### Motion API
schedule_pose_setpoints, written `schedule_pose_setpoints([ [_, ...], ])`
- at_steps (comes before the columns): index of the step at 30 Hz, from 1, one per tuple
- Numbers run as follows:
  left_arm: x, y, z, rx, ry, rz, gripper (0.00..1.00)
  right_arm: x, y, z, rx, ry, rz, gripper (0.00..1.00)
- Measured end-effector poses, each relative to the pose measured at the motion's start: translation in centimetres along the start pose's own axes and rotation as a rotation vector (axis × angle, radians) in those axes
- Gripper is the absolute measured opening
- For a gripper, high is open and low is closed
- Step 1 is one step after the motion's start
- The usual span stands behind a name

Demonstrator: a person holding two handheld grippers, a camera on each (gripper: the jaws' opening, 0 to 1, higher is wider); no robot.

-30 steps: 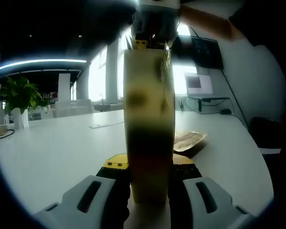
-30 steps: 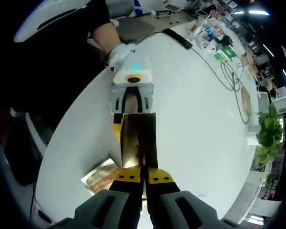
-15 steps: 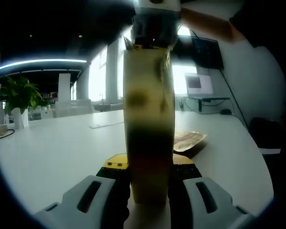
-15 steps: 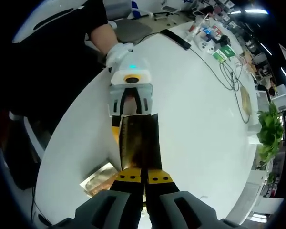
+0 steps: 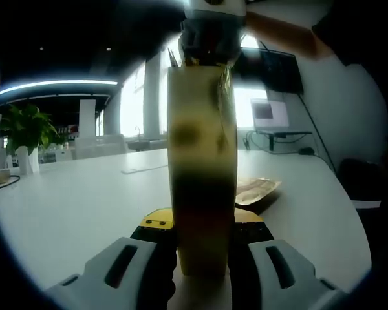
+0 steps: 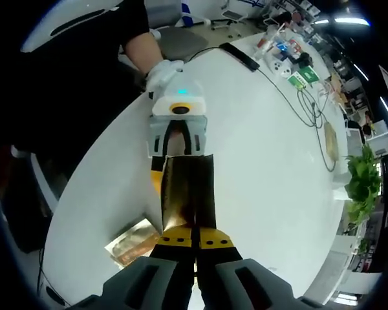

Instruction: Extract single mask from mask box in order stack masks on table

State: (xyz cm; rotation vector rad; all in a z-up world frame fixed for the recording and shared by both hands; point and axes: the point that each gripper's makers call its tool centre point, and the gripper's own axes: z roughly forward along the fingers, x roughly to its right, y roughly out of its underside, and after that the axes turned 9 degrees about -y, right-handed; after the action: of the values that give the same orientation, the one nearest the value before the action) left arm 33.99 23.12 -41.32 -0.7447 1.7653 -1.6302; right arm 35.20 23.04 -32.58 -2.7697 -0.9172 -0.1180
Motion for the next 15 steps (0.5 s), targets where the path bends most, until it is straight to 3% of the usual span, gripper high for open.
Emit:
schedule_pose_setpoints([
  [15,-0.1,0.2,0.1,-0.006,-0.003,0.005,0.20,-0.2,-0.4,-2.4,0.022,0.063,0.004,0.00],
])
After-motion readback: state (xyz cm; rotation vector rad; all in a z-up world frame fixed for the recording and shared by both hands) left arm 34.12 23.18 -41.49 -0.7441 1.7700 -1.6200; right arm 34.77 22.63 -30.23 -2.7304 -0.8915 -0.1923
